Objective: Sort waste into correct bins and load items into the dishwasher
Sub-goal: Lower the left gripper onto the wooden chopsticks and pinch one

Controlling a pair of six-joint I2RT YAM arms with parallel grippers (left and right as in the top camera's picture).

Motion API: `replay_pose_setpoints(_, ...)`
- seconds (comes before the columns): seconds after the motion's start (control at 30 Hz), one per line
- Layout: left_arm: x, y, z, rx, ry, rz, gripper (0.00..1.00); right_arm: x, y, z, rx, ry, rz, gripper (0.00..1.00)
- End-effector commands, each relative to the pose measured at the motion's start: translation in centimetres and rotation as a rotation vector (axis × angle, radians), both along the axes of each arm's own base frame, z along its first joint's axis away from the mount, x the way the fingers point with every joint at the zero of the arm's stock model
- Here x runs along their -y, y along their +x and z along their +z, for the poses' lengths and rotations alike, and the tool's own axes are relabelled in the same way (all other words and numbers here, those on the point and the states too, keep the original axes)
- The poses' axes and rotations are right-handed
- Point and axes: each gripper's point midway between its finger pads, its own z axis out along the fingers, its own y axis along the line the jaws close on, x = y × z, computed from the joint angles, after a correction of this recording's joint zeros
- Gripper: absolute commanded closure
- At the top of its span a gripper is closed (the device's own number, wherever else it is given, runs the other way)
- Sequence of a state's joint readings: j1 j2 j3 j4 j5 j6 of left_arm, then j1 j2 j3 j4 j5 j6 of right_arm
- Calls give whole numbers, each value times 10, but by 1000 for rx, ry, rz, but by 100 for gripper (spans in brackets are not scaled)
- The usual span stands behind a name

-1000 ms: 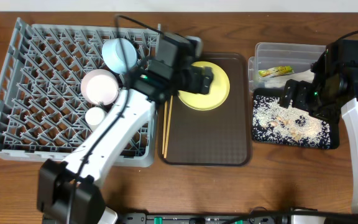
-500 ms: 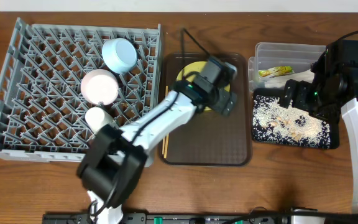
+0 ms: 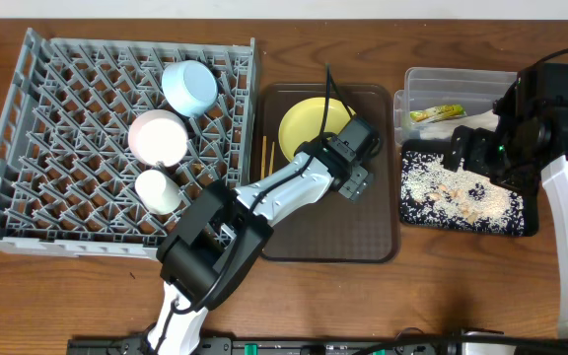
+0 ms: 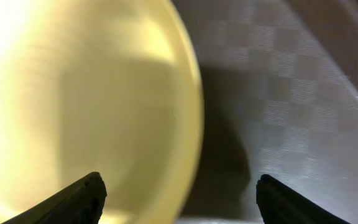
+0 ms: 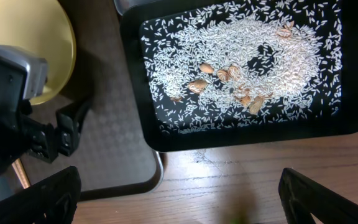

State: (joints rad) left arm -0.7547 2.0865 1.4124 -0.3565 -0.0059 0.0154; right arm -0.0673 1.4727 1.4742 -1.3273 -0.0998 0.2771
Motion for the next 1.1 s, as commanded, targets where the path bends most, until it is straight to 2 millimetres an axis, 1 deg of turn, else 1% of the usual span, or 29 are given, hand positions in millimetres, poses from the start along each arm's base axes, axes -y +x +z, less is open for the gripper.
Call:
replay_pose_setpoints(0.0, -11, 14, 20, 92, 47, 31, 21, 3, 0, 1, 3, -8, 5, 1)
replay_pose_setpoints(0.13, -15, 10, 18, 74, 65, 28, 22, 3, 0, 1, 3, -8, 5, 1)
replay_pose_setpoints(0.23, -20, 6, 27, 70, 73, 34, 22, 3, -1, 1, -1, -9, 9, 1)
replay_pose_setpoints(0.3, -27, 3, 43, 66, 64, 61, 22, 3, -1, 1, 0, -11, 16, 1)
replay_pose_setpoints(0.47, -59, -3, 90, 41, -10, 280, 23, 3, -1, 1, 1, -11, 15, 1)
replay_pose_setpoints(0.5, -67, -4, 97, 29, -24, 327, 25, 3, -1, 1, 1, -11, 15, 1)
replay_pose_setpoints(0.53, -83, -10, 104, -9, -43, 439, 28, 3, -1, 1, 1, -11, 15, 1)
replay_pose_setpoints(0.57, -94, -14, 104, -43, -45, 518, 29, 3, -1, 1, 1, -11, 15, 1)
replay_pose_setpoints(0.63, -113, -26, 98, -121, -32, 659, 28, 3, -1, 1, 1, -11, 15, 1)
replay_pose_setpoints(0.7, -127, -37, 88, -185, -6, 769, 21, 3, -1, 1, 1, -11, 15, 1)
replay_pose_setpoints(0.73, -132, -42, 83, -206, 9, 809, 21, 3, -1, 1, 1, -11, 15, 1)
replay_pose_setpoints(0.8, -139, -49, 73, -235, 42, 842, 21, 3, -1, 1, 1, -10, 15, 1)
replay_pose_setpoints(0.87, -141, -53, 65, -248, 56, 862, 21, 3, -1, 1, -1, -11, 15, 1)
replay_pose_setpoints(1.07, -147, -62, 49, -270, 59, 940, 21, 3, -2, 0, -6, -10, 15, 1)
